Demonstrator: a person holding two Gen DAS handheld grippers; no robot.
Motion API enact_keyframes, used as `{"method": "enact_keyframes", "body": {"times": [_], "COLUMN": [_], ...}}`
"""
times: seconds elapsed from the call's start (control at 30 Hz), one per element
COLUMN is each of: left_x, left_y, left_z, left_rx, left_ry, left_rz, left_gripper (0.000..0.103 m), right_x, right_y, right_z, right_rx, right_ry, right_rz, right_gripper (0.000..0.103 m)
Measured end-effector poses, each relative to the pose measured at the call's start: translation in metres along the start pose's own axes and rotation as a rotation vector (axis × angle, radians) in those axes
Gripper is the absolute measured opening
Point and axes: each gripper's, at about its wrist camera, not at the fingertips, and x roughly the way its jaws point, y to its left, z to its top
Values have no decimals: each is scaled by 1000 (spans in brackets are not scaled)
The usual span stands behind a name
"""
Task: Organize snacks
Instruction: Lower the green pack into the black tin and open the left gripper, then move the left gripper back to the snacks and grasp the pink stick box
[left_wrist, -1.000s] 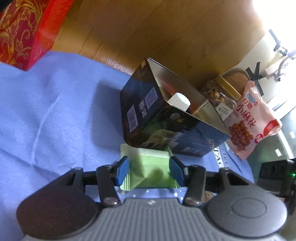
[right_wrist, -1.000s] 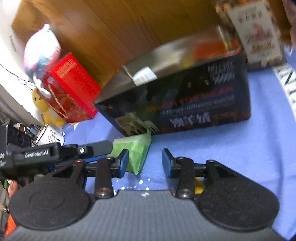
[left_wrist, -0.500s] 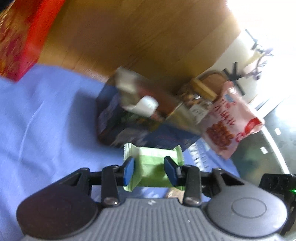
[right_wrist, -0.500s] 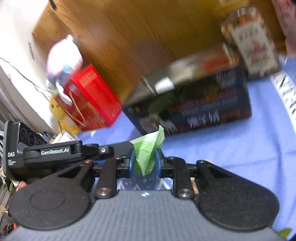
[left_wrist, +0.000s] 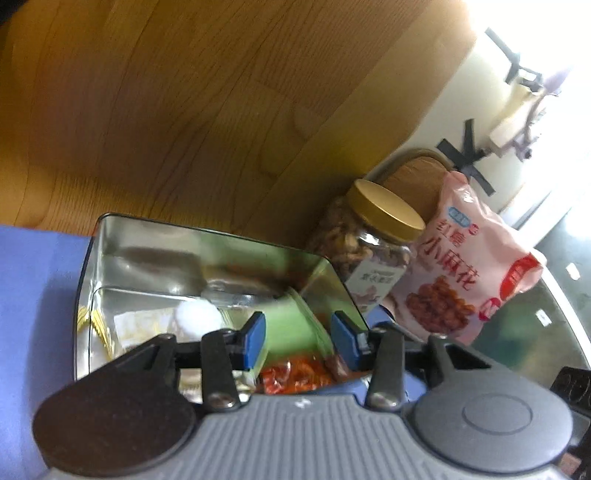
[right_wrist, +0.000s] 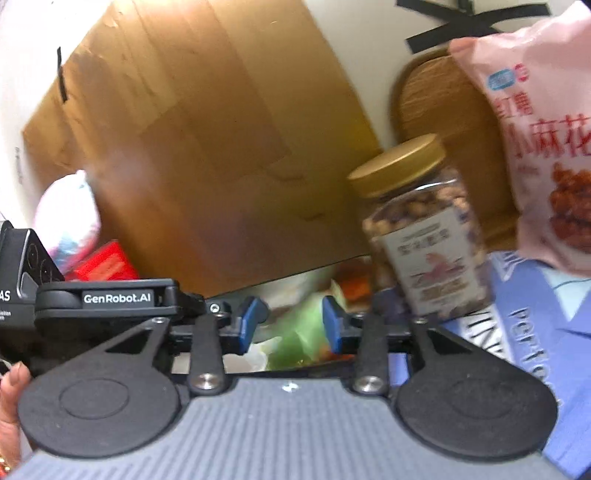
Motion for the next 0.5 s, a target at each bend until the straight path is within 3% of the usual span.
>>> {"method": "enact_keyframes", "body": {"times": [0.13, 0.17, 0.3, 0.5], "left_x": [-33, -43, -63, -82], "left_y": [-2, -4, 1, 2], "left_z": [-23, -32, -65, -118], "left_rx": [42, 56, 9, -21], "left_ry": [-18, -22, 39, 80], "left_rz": [-30, -28, -78, -78], "left_gripper": [40, 45, 47, 47], "right_x": [-33, -42, -70, -103], "right_y": [-15, -21, -38, -34], "right_z": [-8, -12, -43, -83], "right_rx": [57, 89, 187, 217], "right_ry": [-28, -9, 97, 157], "right_rz": [33, 56, 122, 95], "right_gripper": [44, 44, 44, 44]}}
